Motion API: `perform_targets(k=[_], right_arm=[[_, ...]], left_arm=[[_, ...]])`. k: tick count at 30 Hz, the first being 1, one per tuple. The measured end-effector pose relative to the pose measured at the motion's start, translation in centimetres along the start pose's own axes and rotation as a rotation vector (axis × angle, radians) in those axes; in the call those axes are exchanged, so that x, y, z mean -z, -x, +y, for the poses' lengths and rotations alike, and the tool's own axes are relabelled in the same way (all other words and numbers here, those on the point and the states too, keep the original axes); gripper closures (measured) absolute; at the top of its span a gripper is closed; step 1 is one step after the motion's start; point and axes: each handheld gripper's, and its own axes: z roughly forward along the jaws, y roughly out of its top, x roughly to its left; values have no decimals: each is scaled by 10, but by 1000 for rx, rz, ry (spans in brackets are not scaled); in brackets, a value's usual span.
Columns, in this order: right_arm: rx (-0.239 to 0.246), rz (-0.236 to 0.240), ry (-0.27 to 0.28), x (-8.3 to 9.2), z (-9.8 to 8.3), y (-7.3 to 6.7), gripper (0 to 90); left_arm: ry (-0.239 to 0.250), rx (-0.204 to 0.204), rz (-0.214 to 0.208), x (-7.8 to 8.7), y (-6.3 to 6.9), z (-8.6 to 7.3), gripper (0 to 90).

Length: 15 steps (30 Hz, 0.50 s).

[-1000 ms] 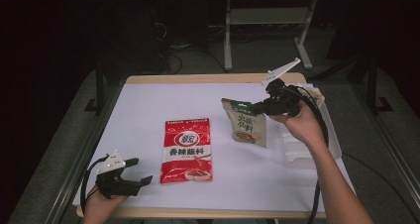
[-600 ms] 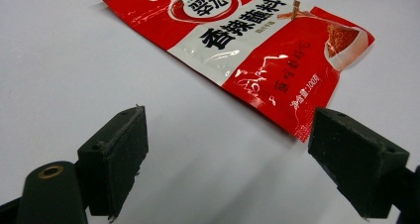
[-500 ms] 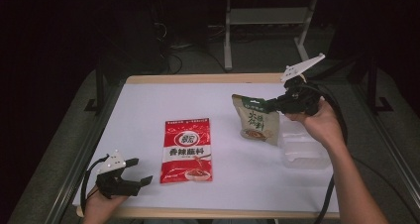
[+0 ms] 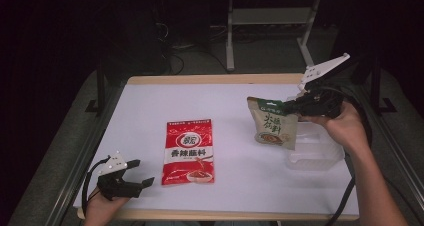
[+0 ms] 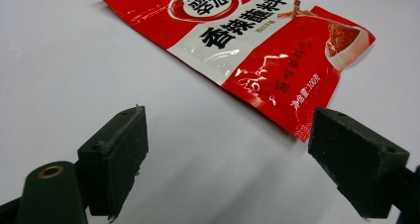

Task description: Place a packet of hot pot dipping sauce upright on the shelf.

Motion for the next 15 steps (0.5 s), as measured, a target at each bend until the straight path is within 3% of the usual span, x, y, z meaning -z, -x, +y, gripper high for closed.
perform_targets(k=[15], right_arm=[[-17, -41, 10, 34, -27, 5, 843]], left_arm=[[0, 1, 0, 0, 0, 0, 155]])
